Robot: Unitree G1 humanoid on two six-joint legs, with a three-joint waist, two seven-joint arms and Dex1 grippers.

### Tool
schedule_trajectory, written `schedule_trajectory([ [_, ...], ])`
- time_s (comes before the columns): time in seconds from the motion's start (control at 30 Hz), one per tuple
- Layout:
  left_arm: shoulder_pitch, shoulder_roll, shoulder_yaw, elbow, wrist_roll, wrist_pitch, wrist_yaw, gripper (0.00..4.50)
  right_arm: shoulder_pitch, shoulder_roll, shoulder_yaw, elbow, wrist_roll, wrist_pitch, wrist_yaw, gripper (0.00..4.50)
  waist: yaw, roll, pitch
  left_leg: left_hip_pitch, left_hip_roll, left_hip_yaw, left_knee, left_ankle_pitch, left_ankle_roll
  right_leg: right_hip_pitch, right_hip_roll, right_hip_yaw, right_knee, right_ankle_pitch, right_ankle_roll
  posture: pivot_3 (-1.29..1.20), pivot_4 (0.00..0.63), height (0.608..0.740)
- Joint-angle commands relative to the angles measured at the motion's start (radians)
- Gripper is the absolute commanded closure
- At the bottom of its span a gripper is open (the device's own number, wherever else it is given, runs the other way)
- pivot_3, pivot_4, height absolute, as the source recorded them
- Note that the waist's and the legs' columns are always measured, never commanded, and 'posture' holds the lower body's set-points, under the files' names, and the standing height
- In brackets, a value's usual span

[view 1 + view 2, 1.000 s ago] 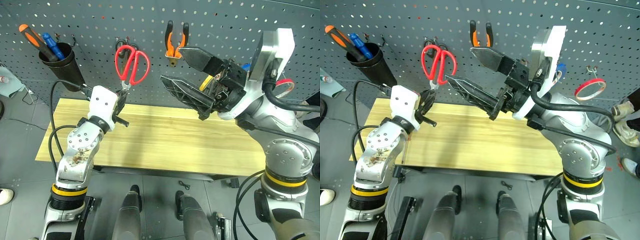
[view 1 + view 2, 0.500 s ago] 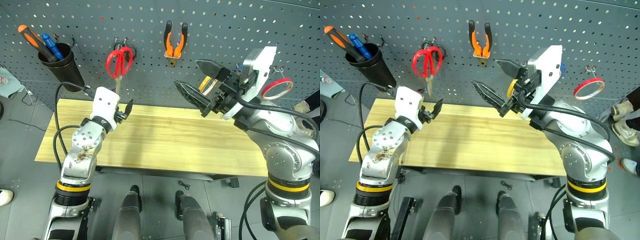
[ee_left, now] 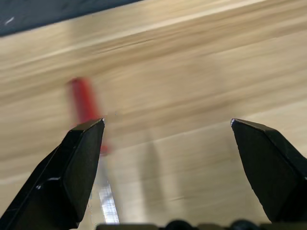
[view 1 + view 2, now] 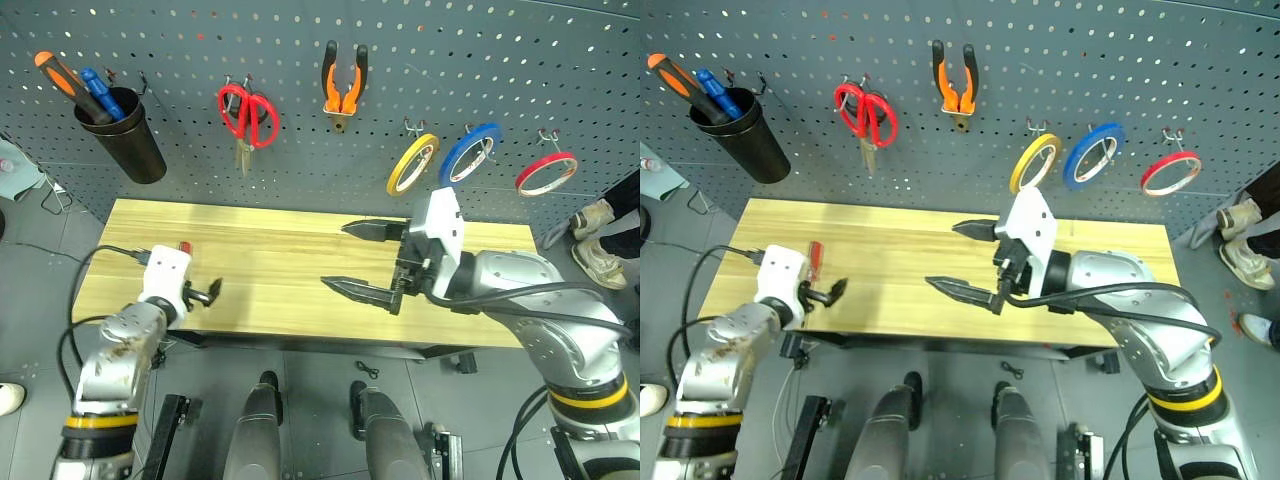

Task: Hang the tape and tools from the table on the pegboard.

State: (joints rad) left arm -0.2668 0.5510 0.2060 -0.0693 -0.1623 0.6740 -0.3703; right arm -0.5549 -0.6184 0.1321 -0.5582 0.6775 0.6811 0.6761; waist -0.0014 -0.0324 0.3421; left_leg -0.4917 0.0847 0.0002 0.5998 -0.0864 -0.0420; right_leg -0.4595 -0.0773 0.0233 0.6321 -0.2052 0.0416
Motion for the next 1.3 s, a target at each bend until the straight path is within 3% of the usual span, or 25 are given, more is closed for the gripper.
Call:
schedule_trajectory([
  [0.03,-0.063,0.025,0.024,0.099,-0.016,0.041,-0.015,0.02,-0.046,0.017,0.008,-0.002,-0.008,0.01,0.01,0.0,0.005,0.0,0.0,0.0,0.0,0.0,0.0,0.0,0.0,0.0,0.0,0.0,0.0,0.0,0.0,0.05,0.407,0.74],
  [0.3,-0.36,0.03,0.0,0.564,0.033,-0.06,0.01,0.02,-0.136,0.056,0.028,0.052,-0.019,0.044,0.027,0.0,0.026,-0.004,0.022,-0.002,0.0,-0.001,-0.001,0.003,0.005,0.0,0.0,0.0,0.001,-0.001,0.002,0.05,0.444,0.74],
  [0.6,-0.445,0.012,-0.043,0.775,0.046,-0.096,-0.047,0.02,-0.146,0.038,-0.006,0.066,-0.009,0.089,0.049,0.0,0.025,-0.003,0.061,-0.002,-0.001,-0.001,-0.002,0.003,0.005,-0.001,0.0,0.0,0.004,0.002,0.006,0.05,0.492,0.74],
  [0.73,-0.444,0.001,-0.035,0.761,0.04,-0.075,-0.034,1.36,-0.142,0.042,-0.008,0.064,-0.006,0.099,0.054,0.0,0.025,-0.003,0.064,-0.001,-0.001,-0.001,-0.002,0.003,0.005,-0.003,0.0,0.0,0.01,-0.001,0.003,0.06,0.499,0.74],
  [0.9,-0.402,0.005,-0.009,0.672,0.028,-0.024,-0.001,3.83,-0.138,0.052,-0.006,0.071,-0.009,0.097,0.057,0.0,0.024,-0.002,0.066,-0.001,-0.001,-0.001,-0.002,0.003,0.005,-0.003,-0.001,0.0,0.011,-0.002,0.005,0.07,0.493,0.74],
  [1.03,-0.322,0.016,0.001,0.485,0.02,0.021,0.003,3.86,-0.128,0.052,-0.032,0.069,0.005,0.097,0.058,0.0,0.019,-0.002,0.067,-0.001,-0.001,-0.001,-0.002,0.003,0.005,-0.003,0.0,0.0,0.011,-0.002,0.005,0.08,0.467,0.74],
  [1.17,-0.138,0.045,-0.056,0.058,0.027,-0.004,-0.048,3.86,-0.101,0.076,-0.123,0.026,0.136,0.116,0.057,0.0,0.021,-0.002,0.067,-0.002,-0.001,-0.001,-0.004,0.003,0.005,-0.004,-0.001,0.0,0.01,-0.001,0.002,0.1,0.429,0.74],
  [1.3,-0.059,0.012,-0.017,-0.312,0.018,0.047,0.027,3.86,-0.146,0.159,-0.207,0.041,0.255,0.122,-0.034,0.0,0.041,-0.003,0.066,-0.002,0.0,-0.001,-0.007,0.004,0.004,-0.005,0.0,-0.001,0.009,0.0,0.001,0.14,0.384,0.74],
])
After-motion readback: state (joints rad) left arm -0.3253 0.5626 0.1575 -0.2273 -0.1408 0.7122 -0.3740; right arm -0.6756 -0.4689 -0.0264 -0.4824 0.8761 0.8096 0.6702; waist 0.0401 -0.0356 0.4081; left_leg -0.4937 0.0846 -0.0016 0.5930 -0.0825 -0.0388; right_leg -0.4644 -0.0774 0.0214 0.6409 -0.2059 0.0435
